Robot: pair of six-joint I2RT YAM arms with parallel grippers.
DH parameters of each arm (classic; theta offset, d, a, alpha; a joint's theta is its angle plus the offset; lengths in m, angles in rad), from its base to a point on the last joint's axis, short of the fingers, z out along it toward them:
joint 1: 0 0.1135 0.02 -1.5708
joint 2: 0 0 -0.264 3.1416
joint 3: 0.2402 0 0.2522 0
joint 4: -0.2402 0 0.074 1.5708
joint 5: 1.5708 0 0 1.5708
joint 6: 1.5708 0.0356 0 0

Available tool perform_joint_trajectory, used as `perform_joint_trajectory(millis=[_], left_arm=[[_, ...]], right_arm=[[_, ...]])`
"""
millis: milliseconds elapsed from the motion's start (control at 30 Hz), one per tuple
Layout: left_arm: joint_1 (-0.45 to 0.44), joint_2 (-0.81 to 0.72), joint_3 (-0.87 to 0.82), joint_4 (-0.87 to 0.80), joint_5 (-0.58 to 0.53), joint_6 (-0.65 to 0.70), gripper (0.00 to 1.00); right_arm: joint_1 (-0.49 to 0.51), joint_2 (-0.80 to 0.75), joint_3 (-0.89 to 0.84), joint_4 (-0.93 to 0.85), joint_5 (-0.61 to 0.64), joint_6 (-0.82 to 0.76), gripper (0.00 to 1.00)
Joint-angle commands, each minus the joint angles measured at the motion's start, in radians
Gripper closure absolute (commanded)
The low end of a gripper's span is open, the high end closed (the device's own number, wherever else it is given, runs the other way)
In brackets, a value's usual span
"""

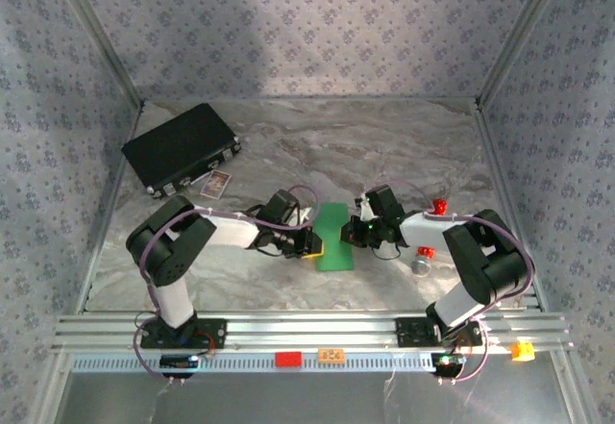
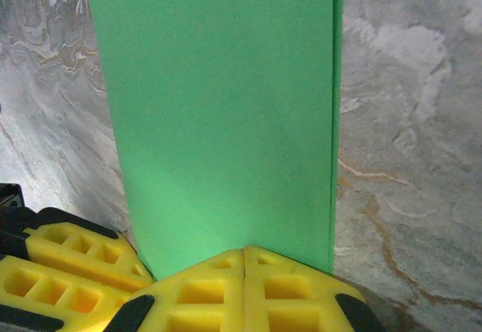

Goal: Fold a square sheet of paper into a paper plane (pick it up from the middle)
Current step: First fold the square sheet of paper in half at the center of the table.

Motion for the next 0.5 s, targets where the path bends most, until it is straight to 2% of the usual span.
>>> perform_joint_trajectory(millis=[0, 300, 467], left_arm=[[0.019, -0.04, 0.042, -0.073, -0.006, 0.008, 0.85], [0.04, 0.061, 0.121, -0.069, 0.015, 0.022, 0.85], [0.041, 0.093, 0.125, -0.143, -0.034, 0.033, 0.86]], right_arm=[[-0.007, 0.05, -0.05, -0.176, 0.122, 0.002, 1.0], [-0.007, 0.036, -0.059, -0.179, 0.125, 0.005, 1.0], [-0.007, 0.032, -0.062, -0.179, 0.127, 0.007, 1.0]])
